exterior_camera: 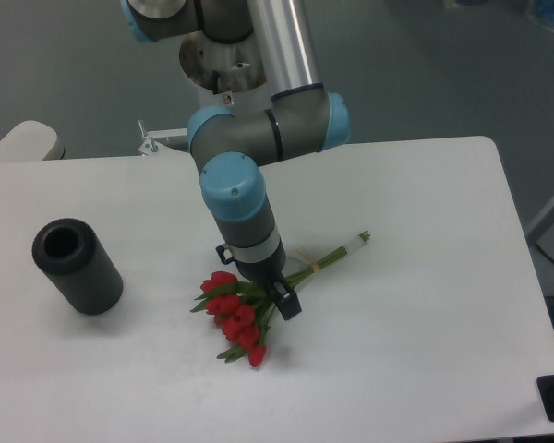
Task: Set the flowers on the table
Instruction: 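Open the gripper to release the tulip stems, then raise the open gripper up and away from the tulips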
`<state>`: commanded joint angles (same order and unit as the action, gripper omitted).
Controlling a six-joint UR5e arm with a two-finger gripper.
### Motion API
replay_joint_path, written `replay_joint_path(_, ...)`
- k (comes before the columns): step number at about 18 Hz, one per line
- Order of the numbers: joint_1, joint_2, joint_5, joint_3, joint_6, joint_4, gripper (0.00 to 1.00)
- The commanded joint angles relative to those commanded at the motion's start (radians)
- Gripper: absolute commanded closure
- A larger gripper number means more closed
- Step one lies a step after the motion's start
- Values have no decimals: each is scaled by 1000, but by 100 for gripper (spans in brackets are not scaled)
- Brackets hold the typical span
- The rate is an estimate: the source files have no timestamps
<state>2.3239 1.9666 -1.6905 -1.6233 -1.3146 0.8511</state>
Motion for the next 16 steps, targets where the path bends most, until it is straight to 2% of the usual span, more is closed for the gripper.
replay_joint_path(3,23,2,47,112,0,127,0)
replay_joint_path(5,51,3,127,196,0,215,0)
replay_joint_path(8,110,6,218,270,-3,272,0)
replay_joint_path(12,176,-5,232,279,-176,330,0)
replay_joint_path(16,213,-6,232,281,-256,345,0)
